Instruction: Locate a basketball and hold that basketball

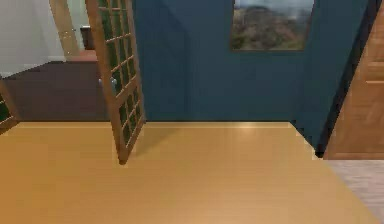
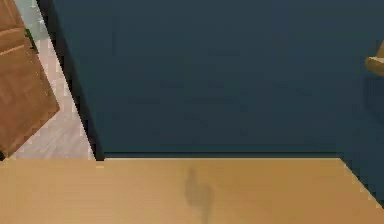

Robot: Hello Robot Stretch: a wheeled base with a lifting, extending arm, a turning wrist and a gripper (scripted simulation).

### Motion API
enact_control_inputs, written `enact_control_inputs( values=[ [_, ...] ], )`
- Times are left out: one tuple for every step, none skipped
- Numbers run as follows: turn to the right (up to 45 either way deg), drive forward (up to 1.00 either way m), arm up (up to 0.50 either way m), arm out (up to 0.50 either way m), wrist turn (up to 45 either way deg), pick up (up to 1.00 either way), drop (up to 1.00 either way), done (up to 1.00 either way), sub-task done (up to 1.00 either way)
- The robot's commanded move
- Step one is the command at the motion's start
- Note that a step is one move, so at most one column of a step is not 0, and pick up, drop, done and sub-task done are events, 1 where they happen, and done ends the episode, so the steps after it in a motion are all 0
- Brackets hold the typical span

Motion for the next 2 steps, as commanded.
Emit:
enact_control_inputs(
  values=[
    [39.0, 0.00, 0.00, 0.00, 0.0, 0.00, 0.00, 0.00, 0.00],
    [3.0, 0.00, 0.00, 0.00, 0.0, 0.00, 0.00, 0.00, 0.00]
  ],
)
